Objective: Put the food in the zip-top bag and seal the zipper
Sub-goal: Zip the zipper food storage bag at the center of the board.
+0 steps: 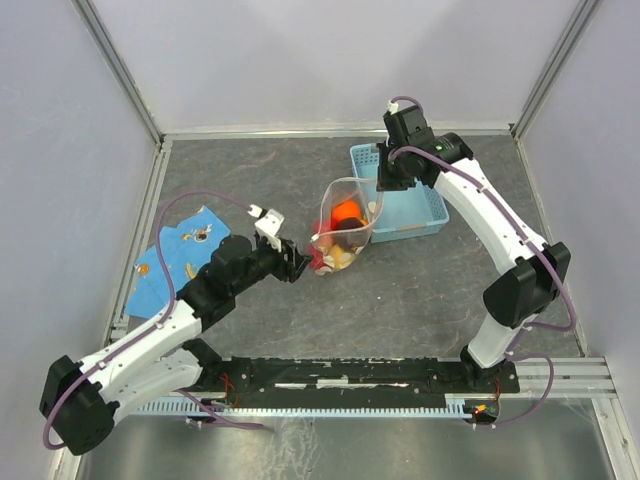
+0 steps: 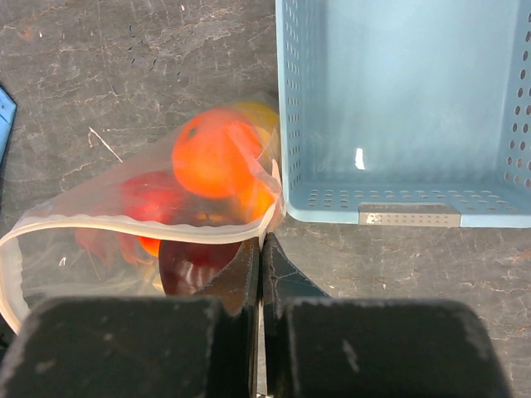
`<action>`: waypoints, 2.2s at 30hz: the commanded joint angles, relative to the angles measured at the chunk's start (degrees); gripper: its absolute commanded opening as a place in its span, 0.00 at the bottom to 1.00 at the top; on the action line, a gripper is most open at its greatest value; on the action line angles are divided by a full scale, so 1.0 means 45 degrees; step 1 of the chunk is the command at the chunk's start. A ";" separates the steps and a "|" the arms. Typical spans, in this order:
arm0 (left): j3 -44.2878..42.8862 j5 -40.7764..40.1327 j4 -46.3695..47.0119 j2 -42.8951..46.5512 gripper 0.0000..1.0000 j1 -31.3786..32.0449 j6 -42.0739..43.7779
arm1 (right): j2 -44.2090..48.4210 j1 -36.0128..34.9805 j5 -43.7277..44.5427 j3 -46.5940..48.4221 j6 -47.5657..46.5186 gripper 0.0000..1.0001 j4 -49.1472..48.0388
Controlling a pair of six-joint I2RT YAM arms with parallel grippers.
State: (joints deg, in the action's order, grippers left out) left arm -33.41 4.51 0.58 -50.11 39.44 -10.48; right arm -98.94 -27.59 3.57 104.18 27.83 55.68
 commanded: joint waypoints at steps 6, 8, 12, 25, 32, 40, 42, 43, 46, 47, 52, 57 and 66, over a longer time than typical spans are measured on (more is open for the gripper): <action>0.2715 0.0992 0.6968 0.0398 0.65 0.0218 0.3069 | 0.0953 0.0144 -0.0182 0.0116 0.0360 0.01 -0.0394; 0.2866 0.0730 0.7662 -0.0041 0.64 0.0209 0.3100 | 0.0998 0.0145 -0.0302 -0.0026 0.0422 0.02 -0.0462; 0.3331 0.0099 0.9940 -0.0978 0.61 0.0210 0.2788 | 0.1072 0.0168 -0.0454 -0.0262 0.0515 0.02 -0.0554; 0.3381 0.0911 1.3319 -0.3553 0.56 0.0220 0.2276 | 0.1201 0.0161 -0.0673 -0.0766 0.0709 0.02 -0.0693; 0.3091 0.1534 1.3500 -0.4175 0.40 0.0220 0.2273 | 0.1194 0.0159 -0.0662 -0.0789 0.0767 0.02 -0.0732; 0.2802 0.2218 1.3746 -0.4539 0.46 0.0218 0.2148 | 0.1180 0.0161 -0.0699 -0.0905 0.0826 0.02 -0.0785; 0.2754 0.2220 1.3928 -0.4693 0.46 0.0220 0.2134 | 0.1175 0.0167 -0.0735 -0.0924 0.0845 0.02 -0.0807; 0.2680 0.2210 1.3940 -0.4745 0.46 0.0220 0.2134 | 0.1184 0.0169 -0.0750 -0.0925 0.0846 0.02 -0.0810; 0.2527 0.2200 1.3933 -0.4960 0.40 0.0212 0.2218 | 0.1172 0.0169 -0.0755 -0.0925 0.0846 0.02 -0.0794; 0.2488 0.2198 1.3922 -0.4981 0.35 0.0202 0.2257 | 0.1169 0.0162 -0.0718 -0.0915 0.0831 0.01 -0.0782; 0.2513 0.2192 1.2935 -0.4047 0.03 0.0217 0.2836 | 0.1360 0.0401 -0.0235 -0.0747 0.0611 0.02 -0.0415; 0.2471 0.1788 1.0810 -0.2533 0.03 0.0219 0.3587 | 0.1551 0.0722 0.0466 -0.0614 0.0455 0.01 0.0169; 0.2904 0.1305 0.7927 -0.0406 0.03 0.0215 0.4175 | 0.1604 0.1105 0.0925 -0.0701 0.0587 0.02 0.0557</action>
State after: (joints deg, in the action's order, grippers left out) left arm -20.08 12.53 41.41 -55.35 40.29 4.16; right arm -94.11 -23.77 4.12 100.01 30.65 58.30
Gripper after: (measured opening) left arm 0.034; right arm 0.024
